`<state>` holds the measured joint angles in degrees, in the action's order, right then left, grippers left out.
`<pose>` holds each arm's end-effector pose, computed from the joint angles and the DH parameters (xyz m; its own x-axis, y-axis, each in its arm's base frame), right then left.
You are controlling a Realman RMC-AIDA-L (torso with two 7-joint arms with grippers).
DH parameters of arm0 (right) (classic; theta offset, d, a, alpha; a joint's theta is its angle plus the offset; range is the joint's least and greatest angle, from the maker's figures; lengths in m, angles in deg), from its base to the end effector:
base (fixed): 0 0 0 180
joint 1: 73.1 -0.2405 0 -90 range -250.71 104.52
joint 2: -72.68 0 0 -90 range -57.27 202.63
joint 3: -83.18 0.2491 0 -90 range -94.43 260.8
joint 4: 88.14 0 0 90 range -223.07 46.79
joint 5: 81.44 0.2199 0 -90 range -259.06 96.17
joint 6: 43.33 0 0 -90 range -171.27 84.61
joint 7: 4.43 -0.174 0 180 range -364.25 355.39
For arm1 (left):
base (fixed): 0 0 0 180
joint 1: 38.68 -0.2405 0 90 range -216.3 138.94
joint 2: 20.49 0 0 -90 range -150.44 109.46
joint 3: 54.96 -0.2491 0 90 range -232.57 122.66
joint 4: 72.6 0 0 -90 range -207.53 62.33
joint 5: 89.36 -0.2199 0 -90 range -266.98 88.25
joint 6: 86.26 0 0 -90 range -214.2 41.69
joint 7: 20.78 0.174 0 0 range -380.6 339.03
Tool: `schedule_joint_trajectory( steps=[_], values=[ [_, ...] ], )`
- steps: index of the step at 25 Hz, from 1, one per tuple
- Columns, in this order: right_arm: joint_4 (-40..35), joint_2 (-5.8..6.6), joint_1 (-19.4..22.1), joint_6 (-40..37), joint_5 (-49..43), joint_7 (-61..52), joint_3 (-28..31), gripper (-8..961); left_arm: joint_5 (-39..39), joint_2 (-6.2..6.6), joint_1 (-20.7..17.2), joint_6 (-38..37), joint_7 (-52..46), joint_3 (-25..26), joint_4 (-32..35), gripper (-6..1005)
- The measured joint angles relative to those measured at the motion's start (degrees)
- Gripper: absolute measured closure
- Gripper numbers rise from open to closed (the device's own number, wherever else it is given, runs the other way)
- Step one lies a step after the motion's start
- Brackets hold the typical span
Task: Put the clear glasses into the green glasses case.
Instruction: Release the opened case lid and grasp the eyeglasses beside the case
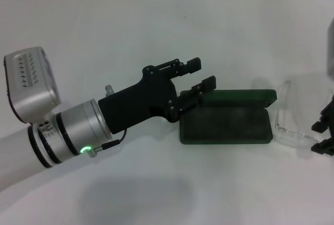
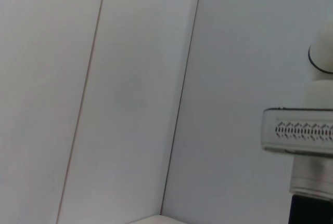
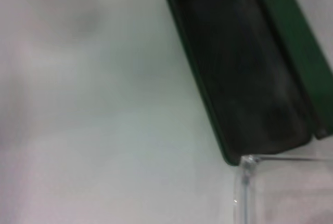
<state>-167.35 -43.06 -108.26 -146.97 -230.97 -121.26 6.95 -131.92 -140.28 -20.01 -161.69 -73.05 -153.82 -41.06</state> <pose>0.2017 0.3434 0.0124 0.8338 -0.2444 0.4950 -0.1844 -0.9685 -0.1676 -0.1941 0.3012 -0.0929 0.5893 0.1318 0.7971 0.4205 -0.8925 -0.1633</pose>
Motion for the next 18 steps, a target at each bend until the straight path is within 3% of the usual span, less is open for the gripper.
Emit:
schedule_joint_trajectory(
  steps=[6,18],
  values=[
    [1.03,-0.02,-0.13,2.06,-0.44,-2.22,-5.17,505,-0.19,0.16,0.25,-0.02,0.17,0.81,-0.58,503],
    [1.72,0.0,-0.01,3.22,-1.64,-3.77,-7.63,518,-0.32,0.28,0.35,-0.07,0.23,0.87,-1.43,503]
  ],
)
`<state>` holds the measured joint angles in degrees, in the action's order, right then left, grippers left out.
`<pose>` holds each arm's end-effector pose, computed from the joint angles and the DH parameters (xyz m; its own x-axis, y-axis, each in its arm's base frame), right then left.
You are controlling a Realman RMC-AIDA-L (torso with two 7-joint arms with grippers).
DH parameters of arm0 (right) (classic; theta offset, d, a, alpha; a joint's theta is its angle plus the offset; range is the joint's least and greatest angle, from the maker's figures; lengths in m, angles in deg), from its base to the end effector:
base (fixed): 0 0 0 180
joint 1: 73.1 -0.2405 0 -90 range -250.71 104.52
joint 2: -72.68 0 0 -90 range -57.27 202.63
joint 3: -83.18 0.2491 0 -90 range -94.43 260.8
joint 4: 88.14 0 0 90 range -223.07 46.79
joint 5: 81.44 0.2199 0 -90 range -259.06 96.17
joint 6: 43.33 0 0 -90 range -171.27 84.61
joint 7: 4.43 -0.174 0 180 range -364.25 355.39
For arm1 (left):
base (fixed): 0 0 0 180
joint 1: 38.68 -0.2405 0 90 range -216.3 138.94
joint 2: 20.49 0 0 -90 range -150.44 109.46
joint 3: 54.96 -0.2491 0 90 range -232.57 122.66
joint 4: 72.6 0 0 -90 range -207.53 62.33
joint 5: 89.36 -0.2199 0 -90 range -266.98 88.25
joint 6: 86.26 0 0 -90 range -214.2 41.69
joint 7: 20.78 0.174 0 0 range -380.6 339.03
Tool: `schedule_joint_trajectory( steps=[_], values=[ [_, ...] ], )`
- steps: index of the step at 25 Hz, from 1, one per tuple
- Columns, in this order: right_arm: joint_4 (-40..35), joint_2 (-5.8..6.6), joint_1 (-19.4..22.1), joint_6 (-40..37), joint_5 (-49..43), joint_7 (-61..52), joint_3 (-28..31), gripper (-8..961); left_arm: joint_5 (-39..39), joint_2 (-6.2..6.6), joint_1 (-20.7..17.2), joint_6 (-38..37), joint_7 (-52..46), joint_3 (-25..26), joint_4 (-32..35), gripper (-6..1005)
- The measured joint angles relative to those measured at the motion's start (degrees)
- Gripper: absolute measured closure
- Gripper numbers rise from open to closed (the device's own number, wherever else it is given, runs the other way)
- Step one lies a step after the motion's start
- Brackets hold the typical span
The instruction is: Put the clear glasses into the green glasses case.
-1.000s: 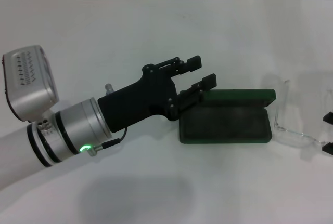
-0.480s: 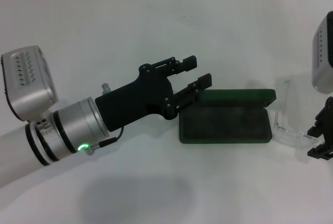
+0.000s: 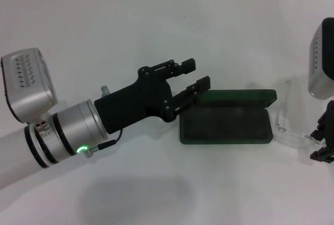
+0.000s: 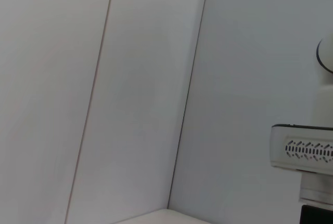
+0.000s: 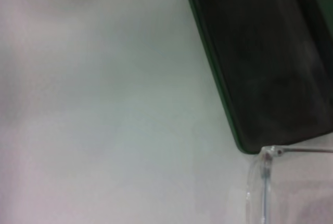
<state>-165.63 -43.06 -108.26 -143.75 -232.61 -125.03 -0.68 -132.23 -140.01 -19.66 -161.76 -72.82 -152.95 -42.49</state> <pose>0.2061 0.3402 -0.0083 0.7916 -0.2294 0.5663 -0.1657 -0.9727 -0.1623 -0.2012 0.3028 -0.0917 0.5969 0.1392 0.7902 0.4335 -0.8847 -0.1716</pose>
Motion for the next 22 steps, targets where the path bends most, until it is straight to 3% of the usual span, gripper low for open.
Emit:
schedule_joint_trajectory(
  steps=[9,22],
  values=[
    [0.15,-0.01,0.22,0.59,0.0,-0.07,-0.9,550,-0.03,-0.08,-0.04,0.0,0.0,0.0,-0.05,503],
    [-0.15,0.0,1.76,2.82,0.57,0.2,-0.55,795,0.25,-0.17,-0.21,-0.13,-0.45,0.0,-0.24,503]
  ],
)
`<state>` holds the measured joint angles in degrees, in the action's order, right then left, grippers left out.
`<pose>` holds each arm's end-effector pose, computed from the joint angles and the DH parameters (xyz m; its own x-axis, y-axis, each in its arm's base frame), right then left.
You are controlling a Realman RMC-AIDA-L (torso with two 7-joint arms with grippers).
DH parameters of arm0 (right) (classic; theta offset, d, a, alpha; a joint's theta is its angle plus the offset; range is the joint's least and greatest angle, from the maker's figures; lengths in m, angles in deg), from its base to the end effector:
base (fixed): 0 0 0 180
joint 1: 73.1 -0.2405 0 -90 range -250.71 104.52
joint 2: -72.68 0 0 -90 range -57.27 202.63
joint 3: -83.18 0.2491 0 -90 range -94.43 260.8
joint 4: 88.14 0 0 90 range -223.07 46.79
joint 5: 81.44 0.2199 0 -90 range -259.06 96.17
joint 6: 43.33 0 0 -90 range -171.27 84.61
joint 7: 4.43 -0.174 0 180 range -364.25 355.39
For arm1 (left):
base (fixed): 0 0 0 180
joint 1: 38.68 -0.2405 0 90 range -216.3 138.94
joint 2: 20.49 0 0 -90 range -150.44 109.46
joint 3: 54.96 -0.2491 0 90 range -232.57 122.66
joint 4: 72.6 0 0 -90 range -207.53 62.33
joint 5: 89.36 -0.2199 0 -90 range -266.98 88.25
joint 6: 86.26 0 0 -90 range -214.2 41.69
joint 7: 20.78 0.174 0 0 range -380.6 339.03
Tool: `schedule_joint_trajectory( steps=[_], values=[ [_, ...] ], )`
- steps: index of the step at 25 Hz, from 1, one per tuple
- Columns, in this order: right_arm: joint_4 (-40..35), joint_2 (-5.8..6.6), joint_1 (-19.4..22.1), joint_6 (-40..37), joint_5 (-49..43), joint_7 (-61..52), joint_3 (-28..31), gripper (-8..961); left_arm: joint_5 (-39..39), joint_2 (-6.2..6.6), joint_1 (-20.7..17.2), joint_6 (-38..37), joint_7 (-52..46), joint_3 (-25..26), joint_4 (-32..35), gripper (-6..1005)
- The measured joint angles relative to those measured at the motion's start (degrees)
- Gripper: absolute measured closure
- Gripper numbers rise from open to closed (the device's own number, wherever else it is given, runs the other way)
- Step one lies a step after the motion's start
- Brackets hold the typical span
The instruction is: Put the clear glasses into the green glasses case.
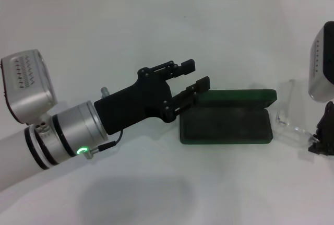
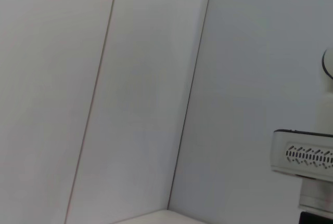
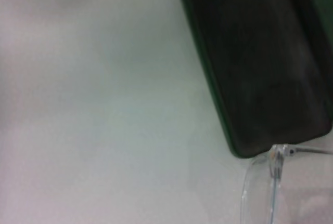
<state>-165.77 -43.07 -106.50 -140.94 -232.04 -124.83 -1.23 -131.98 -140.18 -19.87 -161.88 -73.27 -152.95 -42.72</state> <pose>0.2122 0.3407 -0.0117 0.8037 -0.2389 0.5450 -0.1630 -0.9692 -0.1844 -0.2020 0.3017 -0.0923 0.5875 0.1513 0.7950 0.4460 -0.8803 -0.1620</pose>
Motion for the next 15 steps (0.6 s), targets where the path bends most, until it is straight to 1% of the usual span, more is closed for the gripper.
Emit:
schedule_joint_trajectory(
  steps=[4,9,12,15],
  values=[
    [-1.31,-0.01,1.45,1.79,0.18,0.1,0.77,820,0.11,0.06,-0.02,-1.43,-0.15,0.0,-0.21,503],
    [-4.92,-0.03,3.94,2.59,3.29,0.94,5.91,829,0.16,0.21,-0.44,-3.7,-0.26,1.35,-0.47,504],
    [-7.74,-0.05,6.42,4.01,9.87,3.92,11.01,830,0.15,0.24,-0.91,-5.23,-1.54,3.39,-0.62,504],
    [-7.94,0.0,8.2,2.56,16.39,10.9,12.47,831,-0.21,0.46,-0.88,-6.8,-3.61,5.54,-0.88,504]
  ],
)
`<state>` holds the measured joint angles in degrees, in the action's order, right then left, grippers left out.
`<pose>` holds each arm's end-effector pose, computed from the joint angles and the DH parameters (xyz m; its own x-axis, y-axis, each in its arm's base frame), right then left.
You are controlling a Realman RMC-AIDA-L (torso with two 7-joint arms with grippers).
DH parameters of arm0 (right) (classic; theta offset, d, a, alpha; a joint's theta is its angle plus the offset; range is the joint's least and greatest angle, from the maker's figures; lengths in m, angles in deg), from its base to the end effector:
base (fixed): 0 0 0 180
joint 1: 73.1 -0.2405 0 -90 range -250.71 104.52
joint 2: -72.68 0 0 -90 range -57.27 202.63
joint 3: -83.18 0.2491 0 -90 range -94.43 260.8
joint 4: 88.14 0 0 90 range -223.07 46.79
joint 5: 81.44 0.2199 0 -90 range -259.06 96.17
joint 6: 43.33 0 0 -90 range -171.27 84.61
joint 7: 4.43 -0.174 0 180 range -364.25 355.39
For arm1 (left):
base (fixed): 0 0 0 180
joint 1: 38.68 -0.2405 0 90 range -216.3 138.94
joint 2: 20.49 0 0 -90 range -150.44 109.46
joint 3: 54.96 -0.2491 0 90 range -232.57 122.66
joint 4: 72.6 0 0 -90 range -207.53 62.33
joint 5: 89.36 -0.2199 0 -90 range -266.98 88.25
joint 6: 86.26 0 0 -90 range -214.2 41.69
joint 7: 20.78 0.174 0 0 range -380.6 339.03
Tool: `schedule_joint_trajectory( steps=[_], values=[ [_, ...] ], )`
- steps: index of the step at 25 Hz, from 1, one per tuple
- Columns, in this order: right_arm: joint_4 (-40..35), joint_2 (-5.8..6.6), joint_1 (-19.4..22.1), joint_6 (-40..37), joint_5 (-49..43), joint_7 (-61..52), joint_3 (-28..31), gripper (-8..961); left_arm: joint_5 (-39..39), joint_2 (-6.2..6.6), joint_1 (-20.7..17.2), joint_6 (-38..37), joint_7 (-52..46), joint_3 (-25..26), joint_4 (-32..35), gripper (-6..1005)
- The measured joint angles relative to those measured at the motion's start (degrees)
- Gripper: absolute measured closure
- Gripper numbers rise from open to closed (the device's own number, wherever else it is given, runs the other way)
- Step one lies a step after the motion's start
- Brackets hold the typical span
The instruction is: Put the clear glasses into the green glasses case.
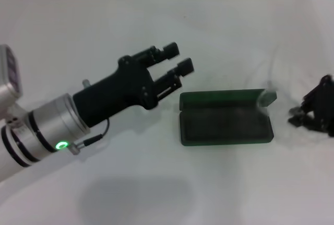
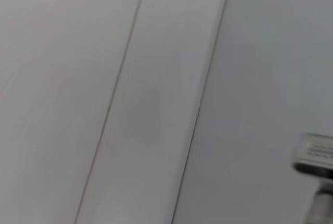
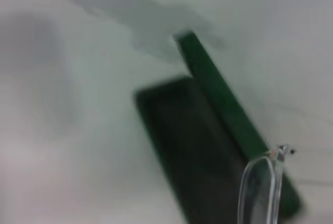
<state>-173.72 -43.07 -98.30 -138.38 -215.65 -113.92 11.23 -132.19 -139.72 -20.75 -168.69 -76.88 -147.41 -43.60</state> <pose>0.1961 0.3394 0.0210 0.9627 -0.1806 0.2017 -0.1294 -0.9613 -0.2431 -0.2046 0.3007 -0.0657 0.4876 0.1536 0.8595 0.4789 -0.8701 -0.1162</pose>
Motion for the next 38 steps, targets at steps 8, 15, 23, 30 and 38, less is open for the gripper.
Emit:
schedule_joint_trajectory(
  steps=[8,15,23,30,38],
  values=[
    [4.88,-0.07,1.42,-7.05,15.45,11.95,0.24,833,-2.24,0.1,4.91,-0.82,-0.35,1.05,-0.49,504],
    [10.01,0.15,1.92,-10.6,26.12,18.63,0.65,833,-4.55,-0.9,10.8,-0.01,0.89,0.4,-4.41,504],
    [12.06,0.22,2.73,-11.3,31.73,20.03,2.03,834,-4.41,-1.09,11.93,0.24,3.46,-4.01,-5.15,504],
    [13.34,0.21,2.78,-12.08,32.9,19.76,2.95,835,-1.78,-0.81,11.22,-0.19,4.38,-4.19,-5.32,504],
    [16.08,0.06,2.47,-11.07,35.69,20.23,3.47,834,-2.66,-0.74,11.33,-3.07,4.43,-7.53,-5.19,504]
  ],
)
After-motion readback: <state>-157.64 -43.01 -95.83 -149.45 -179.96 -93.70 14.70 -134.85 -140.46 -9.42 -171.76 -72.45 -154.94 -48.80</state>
